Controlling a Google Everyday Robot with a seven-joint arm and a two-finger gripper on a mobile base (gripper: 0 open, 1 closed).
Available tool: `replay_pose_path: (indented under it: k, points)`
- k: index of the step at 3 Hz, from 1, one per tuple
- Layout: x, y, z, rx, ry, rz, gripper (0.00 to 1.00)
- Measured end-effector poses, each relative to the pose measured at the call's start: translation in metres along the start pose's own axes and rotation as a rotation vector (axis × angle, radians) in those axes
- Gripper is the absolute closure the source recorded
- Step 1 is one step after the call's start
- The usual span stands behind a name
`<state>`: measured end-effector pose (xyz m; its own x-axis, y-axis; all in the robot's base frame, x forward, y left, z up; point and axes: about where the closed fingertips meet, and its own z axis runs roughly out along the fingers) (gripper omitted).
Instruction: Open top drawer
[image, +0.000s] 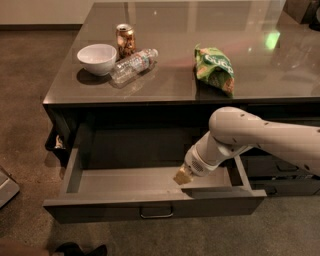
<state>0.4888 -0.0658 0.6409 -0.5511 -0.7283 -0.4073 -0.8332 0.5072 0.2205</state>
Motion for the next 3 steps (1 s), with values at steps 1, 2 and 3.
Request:
replay_pose_path:
  k: [1,2,3]
  points:
    - [0.016,0.010,0.005,-0.016,0.038,-0.020,0.81]
    - [0.019,0.011,0.005,-0.017,0.047,-0.021,0.58]
    - [0.031,0.017,0.002,-0.013,0.068,-0.023,0.35]
